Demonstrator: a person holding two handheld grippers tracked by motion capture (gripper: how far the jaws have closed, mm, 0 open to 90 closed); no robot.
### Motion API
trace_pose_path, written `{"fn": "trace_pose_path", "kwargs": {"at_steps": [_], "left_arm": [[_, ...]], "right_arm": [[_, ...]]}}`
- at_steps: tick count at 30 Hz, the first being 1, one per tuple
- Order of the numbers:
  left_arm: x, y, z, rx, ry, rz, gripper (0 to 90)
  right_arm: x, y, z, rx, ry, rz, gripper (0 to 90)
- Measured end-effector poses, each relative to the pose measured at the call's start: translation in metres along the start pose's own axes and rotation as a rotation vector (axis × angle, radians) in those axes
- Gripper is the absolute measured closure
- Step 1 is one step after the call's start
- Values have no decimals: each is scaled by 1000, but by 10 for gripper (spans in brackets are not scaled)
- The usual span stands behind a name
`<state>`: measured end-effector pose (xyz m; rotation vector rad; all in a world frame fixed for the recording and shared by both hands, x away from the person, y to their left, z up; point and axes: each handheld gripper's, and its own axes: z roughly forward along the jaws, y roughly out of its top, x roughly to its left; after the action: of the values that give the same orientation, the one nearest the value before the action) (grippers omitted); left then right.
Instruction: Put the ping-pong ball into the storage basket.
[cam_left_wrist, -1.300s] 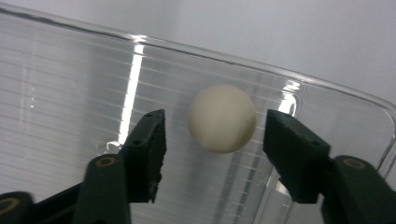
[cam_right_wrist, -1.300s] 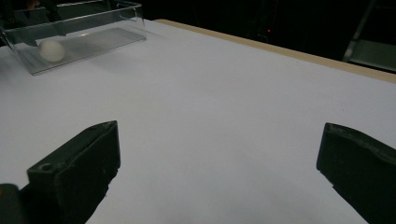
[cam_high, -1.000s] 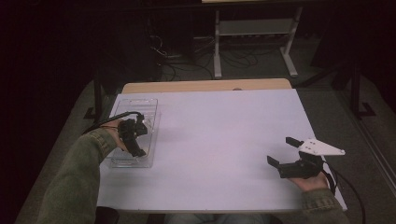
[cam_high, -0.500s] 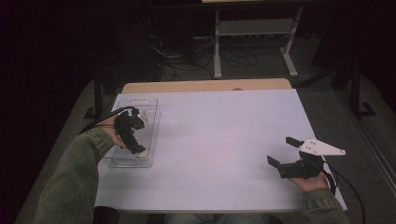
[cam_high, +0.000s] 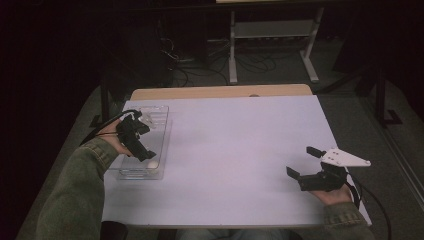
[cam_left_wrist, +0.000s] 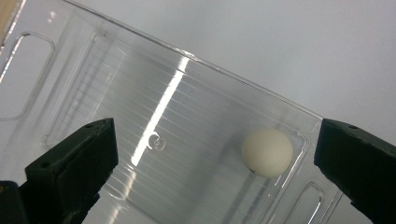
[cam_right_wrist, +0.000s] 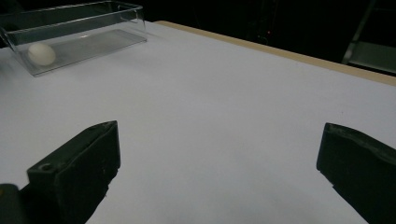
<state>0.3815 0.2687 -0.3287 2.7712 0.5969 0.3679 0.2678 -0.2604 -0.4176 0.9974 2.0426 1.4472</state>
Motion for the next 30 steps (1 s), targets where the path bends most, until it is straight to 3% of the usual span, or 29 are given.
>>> {"fn": "trace_pose_path", "kwargs": {"at_steps": [6, 11, 20, 30], "left_arm": [[-3, -3, -6, -61, -5, -8, 0], [-3, -10, -11, -100, 15, -29, 0], [-9, -13, -17, -128, 33, -26, 0], [-10, -18, -20, -179, 51, -57, 0]], "right_arm": [[0, 0, 0, -3, -2, 1, 0], [0, 0, -1, -8, -7, -3, 0], [0, 0, 0, 1, -7, -3, 0], [0, 0, -1, -4, -3, 0, 0]]}}
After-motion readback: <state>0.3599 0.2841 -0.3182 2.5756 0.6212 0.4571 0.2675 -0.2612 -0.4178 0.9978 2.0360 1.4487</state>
